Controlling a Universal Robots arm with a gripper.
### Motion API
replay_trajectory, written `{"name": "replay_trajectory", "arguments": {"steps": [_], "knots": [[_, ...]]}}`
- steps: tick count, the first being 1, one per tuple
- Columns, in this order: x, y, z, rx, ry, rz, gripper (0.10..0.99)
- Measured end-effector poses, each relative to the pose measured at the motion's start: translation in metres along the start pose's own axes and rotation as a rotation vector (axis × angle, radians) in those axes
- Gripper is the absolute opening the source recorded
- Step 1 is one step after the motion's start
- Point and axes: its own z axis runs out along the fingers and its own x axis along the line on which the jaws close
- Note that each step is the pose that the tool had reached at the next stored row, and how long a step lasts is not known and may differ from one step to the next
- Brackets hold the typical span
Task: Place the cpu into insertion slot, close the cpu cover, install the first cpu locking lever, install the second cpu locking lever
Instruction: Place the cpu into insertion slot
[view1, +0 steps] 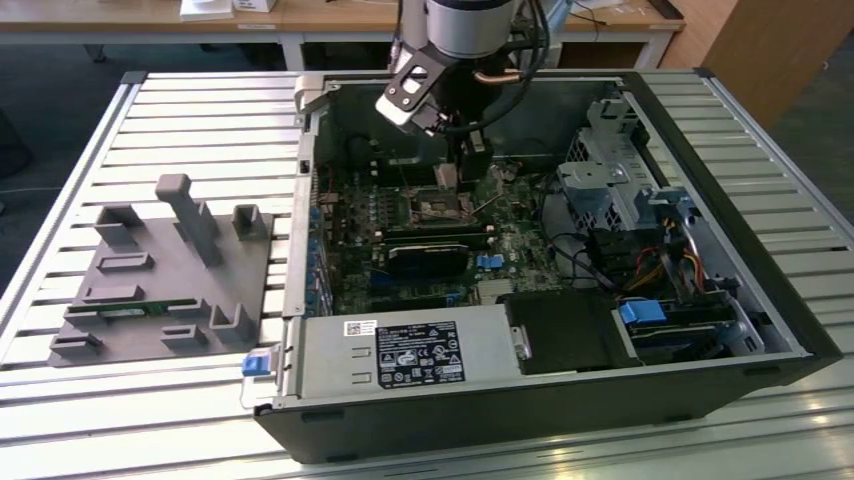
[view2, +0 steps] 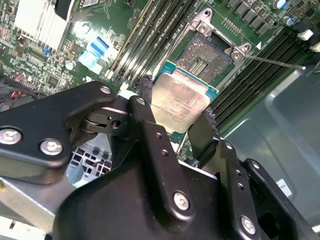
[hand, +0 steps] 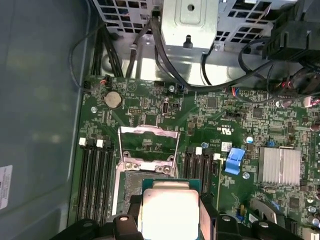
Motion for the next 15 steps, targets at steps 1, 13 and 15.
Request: {"name": "replay_trajectory", "arguments": {"steps": [1, 13, 15], "knots": [[0.0000, 0.0000, 0.0011, 0.000, -0.0033, 0.000, 0.537], [0.0096, -0.0071, 0.0232, 0.000, -0.0063, 0.012, 0.537], [0.0122, -0.0076, 0.0267, 0.001, -0.0075, 0.021, 0.537]]}}
